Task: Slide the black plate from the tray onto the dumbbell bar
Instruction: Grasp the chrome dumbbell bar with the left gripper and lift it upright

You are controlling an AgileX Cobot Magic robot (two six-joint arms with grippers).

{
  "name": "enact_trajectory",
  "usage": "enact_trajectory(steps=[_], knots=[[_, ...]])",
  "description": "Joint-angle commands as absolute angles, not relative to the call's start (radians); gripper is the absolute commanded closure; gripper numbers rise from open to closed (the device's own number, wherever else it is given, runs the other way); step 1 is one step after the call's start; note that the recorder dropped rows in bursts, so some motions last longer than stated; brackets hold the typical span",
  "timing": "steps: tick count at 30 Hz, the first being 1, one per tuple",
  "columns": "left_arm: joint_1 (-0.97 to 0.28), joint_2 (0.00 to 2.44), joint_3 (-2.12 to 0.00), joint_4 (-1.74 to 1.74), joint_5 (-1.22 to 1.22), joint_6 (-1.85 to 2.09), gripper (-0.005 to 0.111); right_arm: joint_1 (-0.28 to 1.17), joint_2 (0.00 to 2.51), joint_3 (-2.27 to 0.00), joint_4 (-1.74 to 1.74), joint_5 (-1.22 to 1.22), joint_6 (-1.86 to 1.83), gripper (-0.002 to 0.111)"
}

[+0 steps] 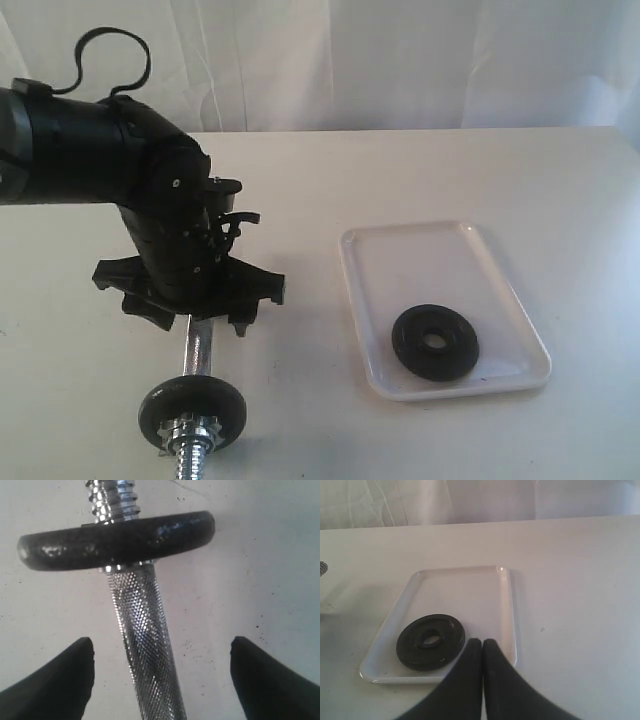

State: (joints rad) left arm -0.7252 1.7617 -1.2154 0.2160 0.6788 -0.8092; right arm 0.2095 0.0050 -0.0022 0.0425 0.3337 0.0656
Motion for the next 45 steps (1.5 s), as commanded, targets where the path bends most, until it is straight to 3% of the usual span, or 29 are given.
enact_trajectory(steps=[1, 7, 18, 45], knots=[[-0.730, 1.806, -1.218, 0.218, 0.661, -0.820, 0.029, 0.217, 0.000, 0.000, 0.037, 0.325, 0.065, 0.108], [-0.730, 1.861, -1.218, 0.220, 0.566, -0.820, 0.033, 0.217, 0.000, 0.000, 0.037, 0.325, 0.065, 0.108], [-0.730, 1.886, -1.218, 0.220, 0.546, -0.803, 0.107, 0.219, 0.000, 0.000, 0.035, 0.313, 0.065, 0.108], [-0.781, 1.675, -1.162, 0.133, 0.727, -0.048, 0.107, 0.219, 0.000, 0.000, 0.038, 0.310, 0.065, 0.108]])
